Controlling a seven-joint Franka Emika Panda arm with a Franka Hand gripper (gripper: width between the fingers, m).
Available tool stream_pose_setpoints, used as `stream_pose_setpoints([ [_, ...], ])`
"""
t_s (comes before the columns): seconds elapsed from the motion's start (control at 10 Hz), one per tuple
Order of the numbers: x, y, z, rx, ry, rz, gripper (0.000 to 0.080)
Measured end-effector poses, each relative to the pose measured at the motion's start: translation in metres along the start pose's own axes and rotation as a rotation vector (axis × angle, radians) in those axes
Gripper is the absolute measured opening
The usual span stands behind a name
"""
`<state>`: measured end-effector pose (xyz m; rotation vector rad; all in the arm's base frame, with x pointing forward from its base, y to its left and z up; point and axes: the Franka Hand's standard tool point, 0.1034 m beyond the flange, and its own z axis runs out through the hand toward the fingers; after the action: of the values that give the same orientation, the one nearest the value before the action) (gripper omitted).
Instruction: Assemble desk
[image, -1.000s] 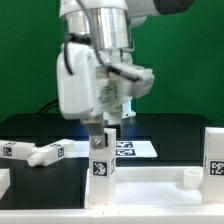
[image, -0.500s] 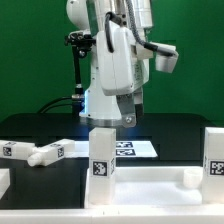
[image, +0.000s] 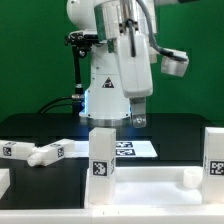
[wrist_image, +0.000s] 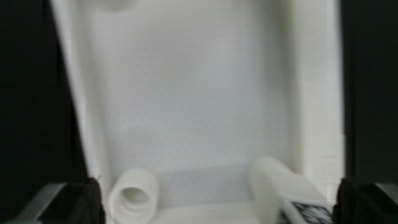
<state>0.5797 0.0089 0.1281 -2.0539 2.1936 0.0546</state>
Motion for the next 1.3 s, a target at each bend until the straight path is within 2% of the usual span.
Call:
stream_pose_setpoints([
  [0.1,-0.002,0.01,0.006,-0.01,0.004,-0.005,0.0649],
  [0.5,-0.003,0.012,0.011,-0.008,0.003,0.007,0.0649],
  [0.7,0.0,0.038,0.04,-0.047,0.02,-0.011,0.0649],
  [0.9,0.002,0.059,0.071,-0.069,0.064,0.031,0.0649],
  [1.0,0.001,0.062,0.083,-0.065,0.083,0.022,0.0649],
  [1.2,-0.004,0.061,0.1,0.013,0.123,0.028,0.0649],
  [1.3,-0.008,0.067,0.111,0.003,0.133,0.013,0.0649],
])
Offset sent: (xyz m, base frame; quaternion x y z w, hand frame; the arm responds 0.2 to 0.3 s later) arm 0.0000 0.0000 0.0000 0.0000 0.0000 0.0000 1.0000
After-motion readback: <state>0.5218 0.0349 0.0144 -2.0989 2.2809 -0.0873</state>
